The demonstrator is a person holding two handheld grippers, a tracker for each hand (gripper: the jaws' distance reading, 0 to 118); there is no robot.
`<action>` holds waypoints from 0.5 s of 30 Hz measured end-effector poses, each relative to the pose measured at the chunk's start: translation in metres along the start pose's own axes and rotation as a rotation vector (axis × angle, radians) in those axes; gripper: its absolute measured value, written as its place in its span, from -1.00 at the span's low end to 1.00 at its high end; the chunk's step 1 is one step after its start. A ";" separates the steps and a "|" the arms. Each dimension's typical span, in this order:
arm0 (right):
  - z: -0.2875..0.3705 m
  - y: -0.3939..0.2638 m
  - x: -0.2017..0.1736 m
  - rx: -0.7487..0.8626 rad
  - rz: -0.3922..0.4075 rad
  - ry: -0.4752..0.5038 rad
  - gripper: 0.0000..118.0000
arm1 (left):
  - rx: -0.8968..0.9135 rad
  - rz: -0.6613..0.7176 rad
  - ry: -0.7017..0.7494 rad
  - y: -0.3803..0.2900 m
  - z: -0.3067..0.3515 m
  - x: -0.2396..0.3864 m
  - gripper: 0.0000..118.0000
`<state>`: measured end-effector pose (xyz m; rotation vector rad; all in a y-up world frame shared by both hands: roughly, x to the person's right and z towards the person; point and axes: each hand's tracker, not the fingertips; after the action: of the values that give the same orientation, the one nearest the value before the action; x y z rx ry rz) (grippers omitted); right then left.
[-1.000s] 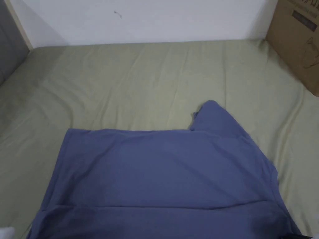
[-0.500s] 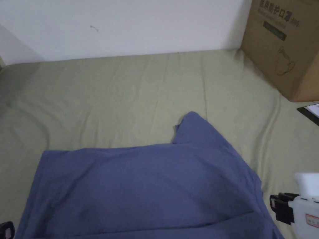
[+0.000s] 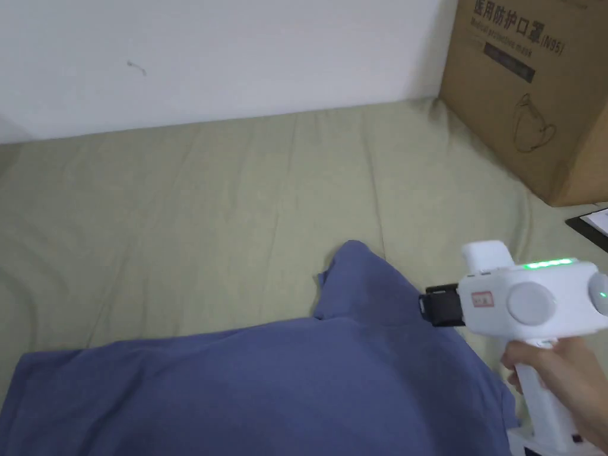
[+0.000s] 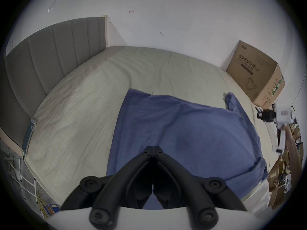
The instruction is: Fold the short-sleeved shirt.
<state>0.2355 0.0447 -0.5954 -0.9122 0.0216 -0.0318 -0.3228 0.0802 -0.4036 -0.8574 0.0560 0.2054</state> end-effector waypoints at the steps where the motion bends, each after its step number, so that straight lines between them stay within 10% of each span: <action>1: -0.016 0.007 0.001 -0.025 -0.001 0.004 0.40 | -0.008 -0.001 0.003 -0.001 -0.002 0.000 -1.00; 9: -0.102 0.025 -0.002 -0.170 0.063 -0.040 0.26 | -0.088 -0.011 0.047 -0.010 -0.028 -0.016 -1.00; 13: -0.081 0.030 -0.006 -0.145 0.137 -0.053 -0.94 | -0.104 0.001 0.032 -0.009 -0.034 -0.004 -1.00; 15: -0.080 0.031 -0.008 -0.160 0.114 -0.032 -0.94 | -0.105 -0.009 0.036 -0.003 -0.041 -0.005 -1.00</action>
<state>0.2257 0.0008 -0.6684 -1.0701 0.0469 0.0914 -0.3258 0.0468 -0.4274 -0.9656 0.0760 0.1858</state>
